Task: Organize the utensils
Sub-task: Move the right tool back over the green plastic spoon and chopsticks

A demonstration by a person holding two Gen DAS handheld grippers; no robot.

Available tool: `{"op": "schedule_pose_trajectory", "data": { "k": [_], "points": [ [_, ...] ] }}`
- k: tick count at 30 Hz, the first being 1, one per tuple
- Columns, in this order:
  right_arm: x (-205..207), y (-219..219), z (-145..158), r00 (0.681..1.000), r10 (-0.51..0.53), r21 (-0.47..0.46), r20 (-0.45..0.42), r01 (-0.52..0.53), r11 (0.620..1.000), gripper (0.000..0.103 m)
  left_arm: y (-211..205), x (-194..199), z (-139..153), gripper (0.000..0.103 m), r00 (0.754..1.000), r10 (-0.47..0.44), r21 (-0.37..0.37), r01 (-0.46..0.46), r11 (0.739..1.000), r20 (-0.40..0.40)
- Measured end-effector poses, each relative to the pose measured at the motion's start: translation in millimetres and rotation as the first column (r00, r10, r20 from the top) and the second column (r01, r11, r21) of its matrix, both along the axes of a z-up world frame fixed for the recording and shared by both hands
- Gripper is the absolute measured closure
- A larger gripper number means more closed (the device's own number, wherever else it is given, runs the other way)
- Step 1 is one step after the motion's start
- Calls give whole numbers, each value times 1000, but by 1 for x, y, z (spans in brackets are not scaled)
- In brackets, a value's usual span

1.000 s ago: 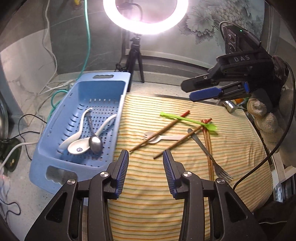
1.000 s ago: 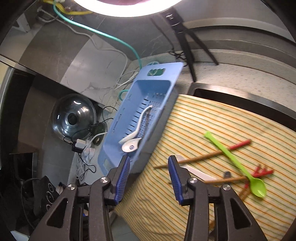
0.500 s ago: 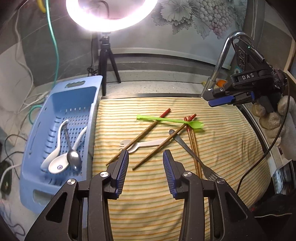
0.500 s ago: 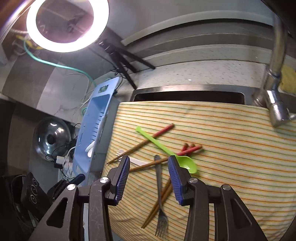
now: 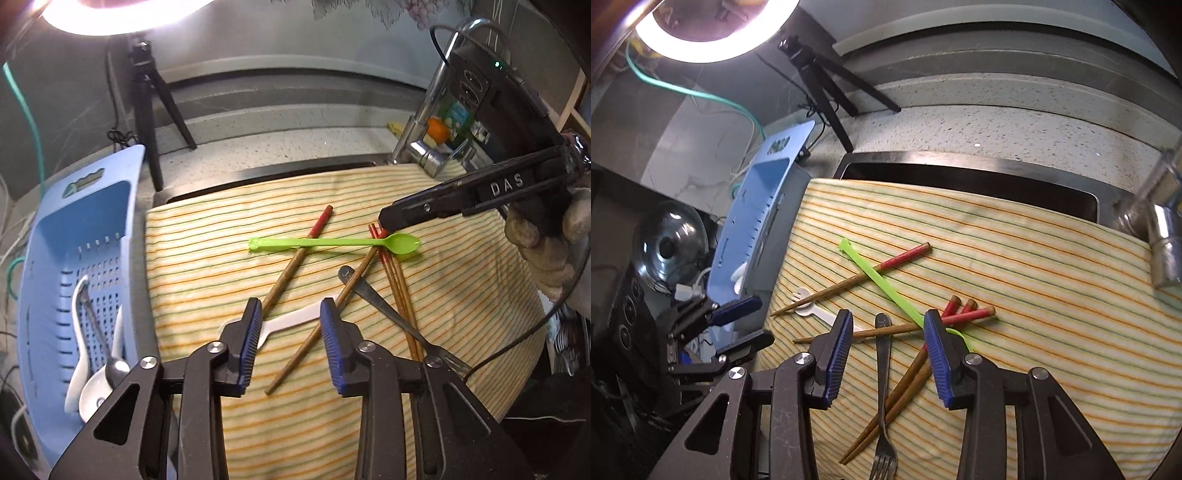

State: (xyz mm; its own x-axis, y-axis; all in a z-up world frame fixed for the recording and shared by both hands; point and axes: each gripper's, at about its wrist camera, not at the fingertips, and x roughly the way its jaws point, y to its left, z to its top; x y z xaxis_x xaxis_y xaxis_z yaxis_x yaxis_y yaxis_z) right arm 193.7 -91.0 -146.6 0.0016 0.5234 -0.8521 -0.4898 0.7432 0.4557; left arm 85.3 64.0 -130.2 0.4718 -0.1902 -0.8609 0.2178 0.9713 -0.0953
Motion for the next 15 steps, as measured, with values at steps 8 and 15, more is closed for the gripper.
{"op": "schedule_pose_trajectory", "data": {
  "k": [8, 15],
  "points": [
    [8, 31, -22, 995, 101, -99, 20, -99, 990, 69, -11, 33, -28, 82, 992, -61, 21, 63, 998, -114],
    [8, 41, -33, 989, 146, -144, 20, -142, 979, 74, -16, 48, -39, 82, 985, -78, 54, 87, 995, -151]
  ]
}}
